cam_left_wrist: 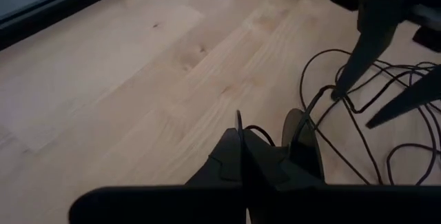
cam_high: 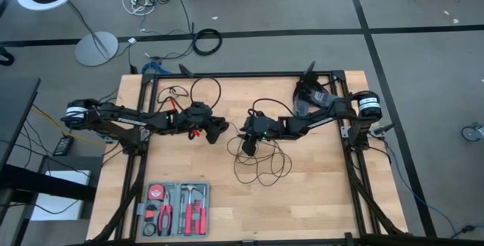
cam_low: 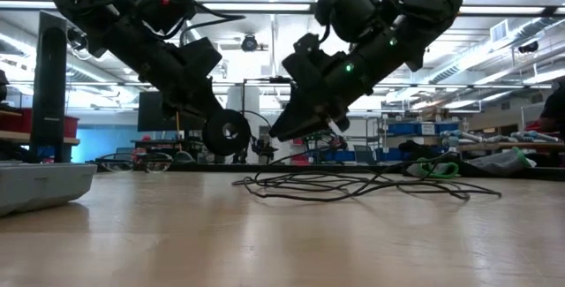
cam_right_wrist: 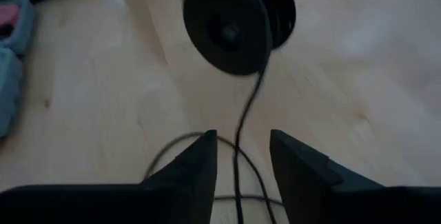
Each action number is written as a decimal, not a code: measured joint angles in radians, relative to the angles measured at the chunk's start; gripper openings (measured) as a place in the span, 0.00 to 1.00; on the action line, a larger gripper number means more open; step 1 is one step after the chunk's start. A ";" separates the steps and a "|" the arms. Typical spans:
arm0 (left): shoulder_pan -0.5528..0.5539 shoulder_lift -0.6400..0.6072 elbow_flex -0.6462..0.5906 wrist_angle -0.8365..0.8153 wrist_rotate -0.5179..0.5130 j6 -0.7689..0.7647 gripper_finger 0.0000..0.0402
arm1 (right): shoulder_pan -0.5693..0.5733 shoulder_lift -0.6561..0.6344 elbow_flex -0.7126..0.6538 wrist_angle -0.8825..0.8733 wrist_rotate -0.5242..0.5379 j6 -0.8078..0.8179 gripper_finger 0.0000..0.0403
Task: Coil cords
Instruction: Coil the black wire onto the black spool
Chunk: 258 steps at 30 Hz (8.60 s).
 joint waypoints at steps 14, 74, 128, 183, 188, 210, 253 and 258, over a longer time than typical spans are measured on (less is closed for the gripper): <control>0.000 0.000 0.000 -0.007 0.001 0.001 0.00 | 0.015 0.015 0.000 -0.037 0.028 0.008 0.12; 0.002 0.000 0.001 0.368 -0.113 -0.049 0.00 | -0.047 0.017 0.171 -0.070 -0.053 0.001 0.00; 0.002 0.001 0.001 0.072 0.029 -0.002 0.00 | -0.126 0.015 0.170 -0.062 -0.191 -0.071 0.03; 0.002 0.000 0.001 0.122 0.072 -0.008 0.00 | -0.058 -0.004 0.170 -0.387 0.029 0.018 0.01; 0.002 0.000 0.001 0.177 0.072 -0.033 0.00 | -0.048 0.038 0.171 -0.341 -0.015 0.041 0.00; 0.002 0.000 0.001 0.088 -0.105 -0.082 0.00 | -0.039 0.193 0.385 -0.158 -0.131 -0.132 0.00; 0.001 0.000 0.001 -0.164 0.005 0.028 0.00 | -0.181 0.154 0.384 -0.314 -0.367 -0.132 0.04; 0.002 0.000 0.001 -0.164 -0.047 0.029 0.00 | -0.158 0.155 0.383 -0.398 -0.368 -0.132 0.06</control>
